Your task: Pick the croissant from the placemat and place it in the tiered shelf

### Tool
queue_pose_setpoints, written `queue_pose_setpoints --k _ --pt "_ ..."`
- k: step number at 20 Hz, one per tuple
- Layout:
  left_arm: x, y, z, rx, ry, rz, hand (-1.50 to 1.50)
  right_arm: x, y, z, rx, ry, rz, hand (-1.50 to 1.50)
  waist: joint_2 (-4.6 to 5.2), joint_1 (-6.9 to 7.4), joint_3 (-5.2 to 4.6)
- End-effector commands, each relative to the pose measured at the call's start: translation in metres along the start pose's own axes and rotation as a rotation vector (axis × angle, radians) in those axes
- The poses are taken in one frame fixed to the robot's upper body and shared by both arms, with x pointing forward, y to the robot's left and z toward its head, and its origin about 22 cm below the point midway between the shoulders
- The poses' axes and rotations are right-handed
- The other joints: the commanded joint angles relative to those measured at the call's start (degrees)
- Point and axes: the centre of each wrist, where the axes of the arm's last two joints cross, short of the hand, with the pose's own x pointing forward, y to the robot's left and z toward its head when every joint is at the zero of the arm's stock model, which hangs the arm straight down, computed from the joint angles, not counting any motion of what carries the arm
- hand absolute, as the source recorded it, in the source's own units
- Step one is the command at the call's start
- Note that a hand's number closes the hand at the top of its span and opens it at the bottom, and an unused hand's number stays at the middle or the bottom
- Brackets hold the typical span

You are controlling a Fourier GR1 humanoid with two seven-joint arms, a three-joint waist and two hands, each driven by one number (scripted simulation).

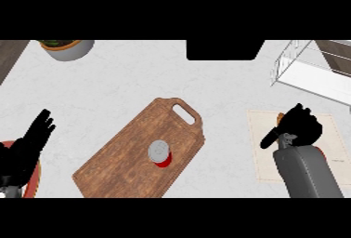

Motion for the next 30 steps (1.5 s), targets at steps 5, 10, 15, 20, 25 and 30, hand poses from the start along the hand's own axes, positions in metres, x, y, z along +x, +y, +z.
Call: queue_pose_setpoints --k 5,10,15,20,25,30 --pt "-0.002 -0.005 -0.003 -0.018 -0.002 -0.003 0.0 0.007 0.004 0.021 0.009 0.154 0.057 -1.5 0.12 0.29 0.04" --pt "0.009 -0.008 0.002 0.001 -0.021 0.007 0.0 -0.033 0.019 -0.025 0.024 0.136 0.05 -1.5 0.16 0.46 0.09" --pt "-0.022 -0.001 0.004 -0.002 -0.003 0.008 0.0 -0.011 0.004 -0.024 0.056 0.174 0.056 -1.5 0.22 0.54 0.04" --pt "-0.006 -0.005 -0.012 0.015 -0.006 -0.012 0.0 -0.03 0.031 -0.02 0.07 0.121 0.004 1.5 0.18 0.11 0.06" --pt "0.002 0.007 -0.008 0.01 -0.002 0.01 0.0 -0.029 0.032 -0.015 0.033 0.102 0.106 1.5 0.14 0.13 0.05" --pt "0.002 -0.003 -0.007 0.003 -0.016 -0.009 0.0 -0.016 0.031 -0.012 -0.048 0.081 0.093 1.5 0.17 0.4 0.07"
